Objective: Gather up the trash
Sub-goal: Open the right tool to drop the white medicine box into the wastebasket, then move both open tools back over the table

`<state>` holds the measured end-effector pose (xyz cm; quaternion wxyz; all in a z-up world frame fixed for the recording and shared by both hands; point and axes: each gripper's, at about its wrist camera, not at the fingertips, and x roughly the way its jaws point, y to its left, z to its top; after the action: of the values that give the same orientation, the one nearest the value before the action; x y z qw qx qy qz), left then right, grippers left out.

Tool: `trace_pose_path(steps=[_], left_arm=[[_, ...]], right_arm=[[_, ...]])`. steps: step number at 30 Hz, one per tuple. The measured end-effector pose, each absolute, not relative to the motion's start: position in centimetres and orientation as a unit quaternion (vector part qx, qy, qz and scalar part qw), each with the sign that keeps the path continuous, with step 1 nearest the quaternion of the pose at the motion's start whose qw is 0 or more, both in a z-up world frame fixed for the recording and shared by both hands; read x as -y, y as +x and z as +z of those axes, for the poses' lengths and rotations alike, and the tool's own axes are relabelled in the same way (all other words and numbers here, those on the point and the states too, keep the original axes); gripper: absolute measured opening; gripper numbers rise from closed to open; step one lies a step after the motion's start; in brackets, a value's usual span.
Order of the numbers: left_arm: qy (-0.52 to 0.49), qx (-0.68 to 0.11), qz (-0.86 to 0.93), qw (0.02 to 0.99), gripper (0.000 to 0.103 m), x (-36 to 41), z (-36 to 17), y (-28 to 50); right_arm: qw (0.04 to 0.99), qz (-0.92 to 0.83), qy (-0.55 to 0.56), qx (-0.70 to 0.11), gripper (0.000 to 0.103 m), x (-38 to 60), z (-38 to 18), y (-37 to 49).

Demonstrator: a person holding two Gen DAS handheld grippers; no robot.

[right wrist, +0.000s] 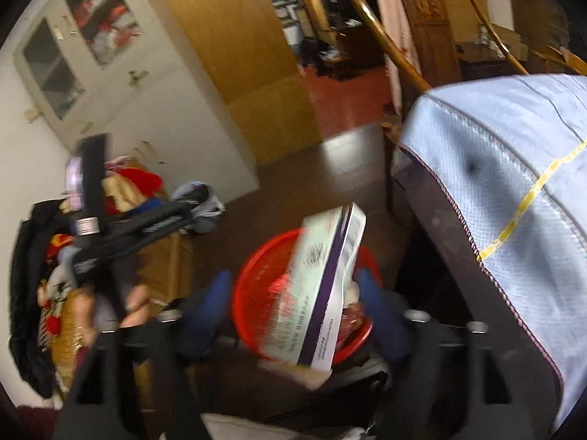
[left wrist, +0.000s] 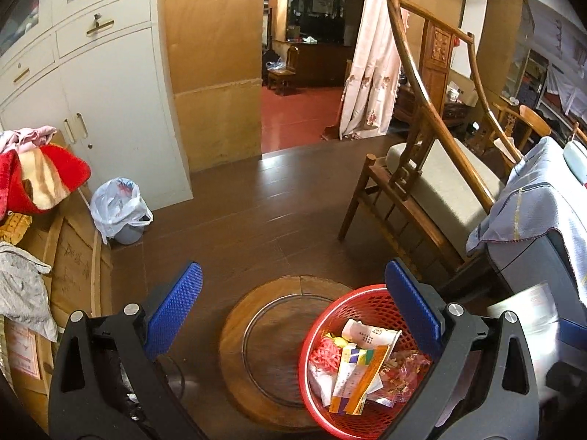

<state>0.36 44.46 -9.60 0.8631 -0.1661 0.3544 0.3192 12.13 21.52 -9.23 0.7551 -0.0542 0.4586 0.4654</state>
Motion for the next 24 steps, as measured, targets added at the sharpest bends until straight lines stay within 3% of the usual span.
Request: trace_pose_path(steps=[10, 24], left_arm=[[-0.168, -0.36, 0.311, 0.864, 0.096, -44.0, -9.7, 0.8], [-0.124, -0.334, 0.262, 0.897, 0.096, -37.0, -5.3, 2.4]], right_arm=[[0.77, 0.458, -0.037, -0.442, 0.077, -17.9, -7.9, 12.1], [0.812, 0.438, 0.006, -0.385, 0.077, -10.4, -2.9, 11.8]])
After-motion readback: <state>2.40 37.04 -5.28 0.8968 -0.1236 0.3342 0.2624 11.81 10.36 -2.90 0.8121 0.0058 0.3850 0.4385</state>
